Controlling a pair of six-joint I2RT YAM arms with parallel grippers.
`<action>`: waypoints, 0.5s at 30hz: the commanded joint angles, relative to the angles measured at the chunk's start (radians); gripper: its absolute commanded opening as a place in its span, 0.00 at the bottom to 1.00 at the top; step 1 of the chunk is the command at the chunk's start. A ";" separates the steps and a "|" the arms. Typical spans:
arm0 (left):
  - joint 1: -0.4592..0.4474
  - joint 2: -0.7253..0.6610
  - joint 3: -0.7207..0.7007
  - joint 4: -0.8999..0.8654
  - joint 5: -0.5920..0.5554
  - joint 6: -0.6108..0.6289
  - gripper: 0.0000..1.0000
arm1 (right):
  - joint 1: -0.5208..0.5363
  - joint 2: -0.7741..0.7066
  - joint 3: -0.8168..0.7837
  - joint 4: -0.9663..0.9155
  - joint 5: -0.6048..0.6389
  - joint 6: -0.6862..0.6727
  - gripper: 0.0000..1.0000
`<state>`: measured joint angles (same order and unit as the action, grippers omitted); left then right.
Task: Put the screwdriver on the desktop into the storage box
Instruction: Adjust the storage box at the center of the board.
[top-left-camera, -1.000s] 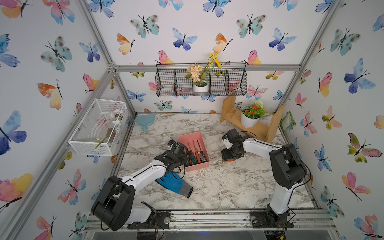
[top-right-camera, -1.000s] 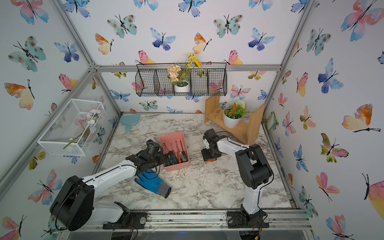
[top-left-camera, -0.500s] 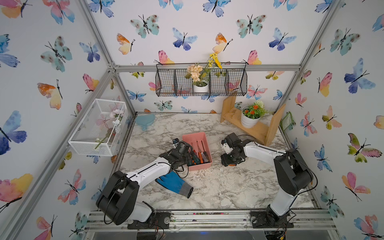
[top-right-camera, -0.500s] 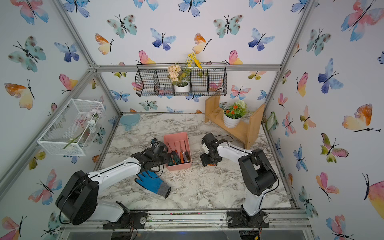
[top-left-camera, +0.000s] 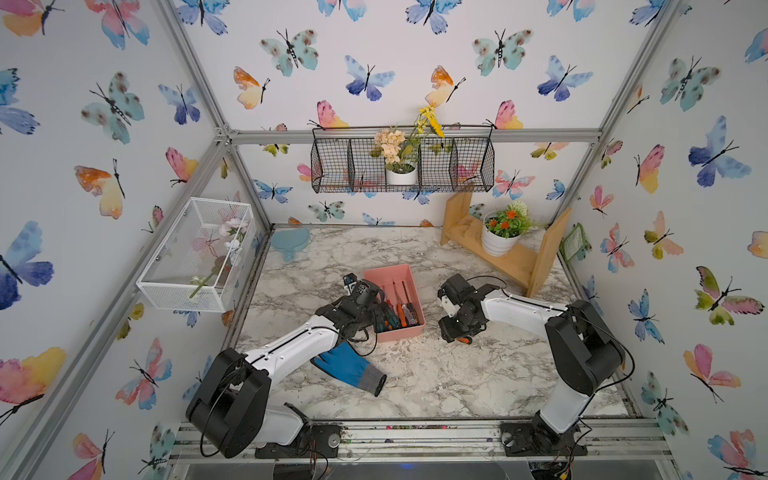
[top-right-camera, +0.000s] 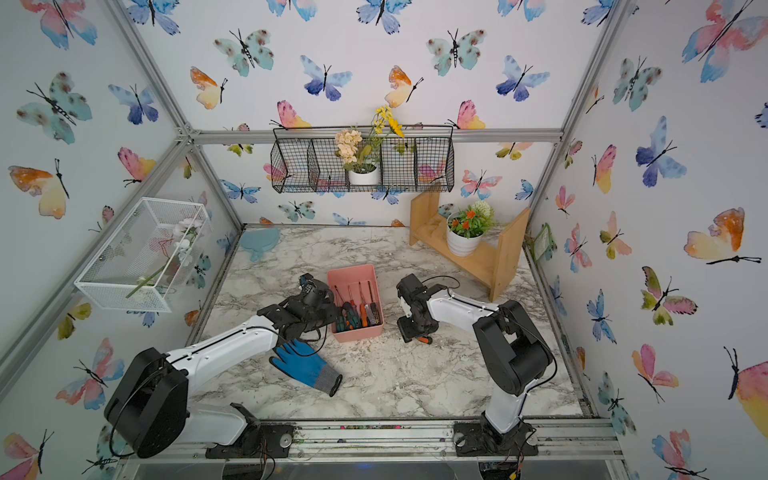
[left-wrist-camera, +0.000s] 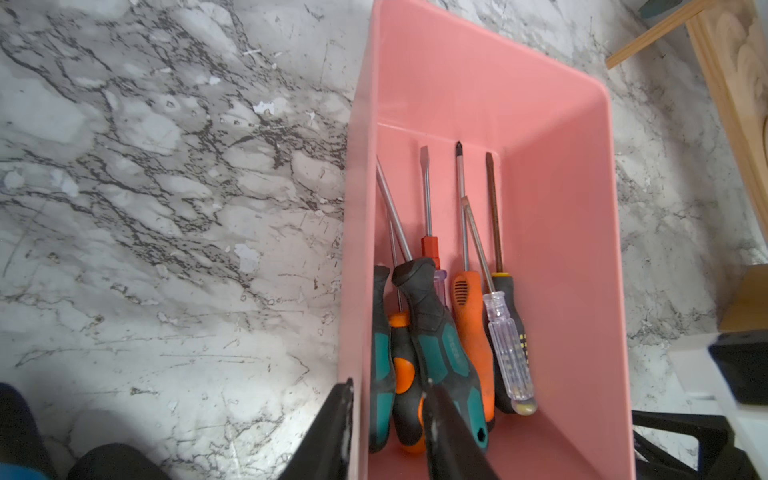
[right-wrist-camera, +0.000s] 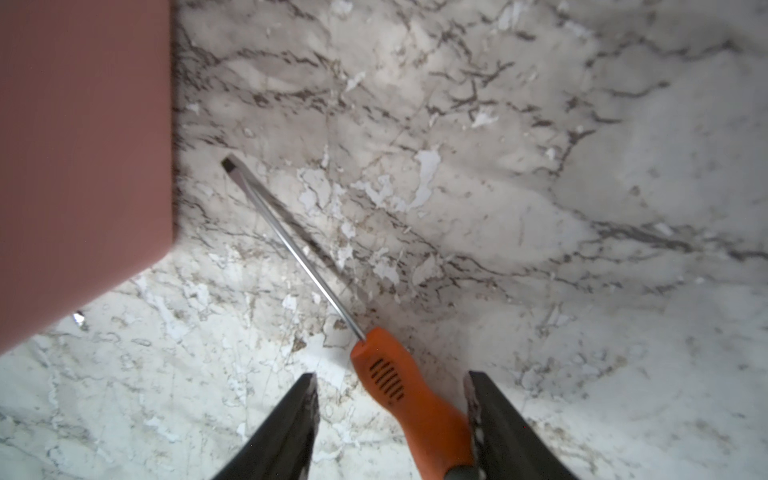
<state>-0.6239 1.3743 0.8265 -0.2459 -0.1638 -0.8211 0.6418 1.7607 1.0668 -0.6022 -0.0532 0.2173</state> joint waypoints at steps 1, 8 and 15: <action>-0.005 -0.026 0.003 -0.021 -0.039 -0.017 0.34 | 0.016 0.034 0.015 -0.054 0.036 0.013 0.53; -0.005 -0.032 0.002 -0.023 -0.044 -0.021 0.35 | 0.018 0.067 0.036 -0.061 0.047 0.014 0.36; -0.002 -0.047 -0.011 -0.022 -0.054 -0.035 0.35 | 0.018 0.046 0.037 -0.061 0.070 0.023 0.19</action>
<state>-0.6239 1.3560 0.8257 -0.2459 -0.1791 -0.8429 0.6544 1.8008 1.0962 -0.6281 -0.0181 0.2272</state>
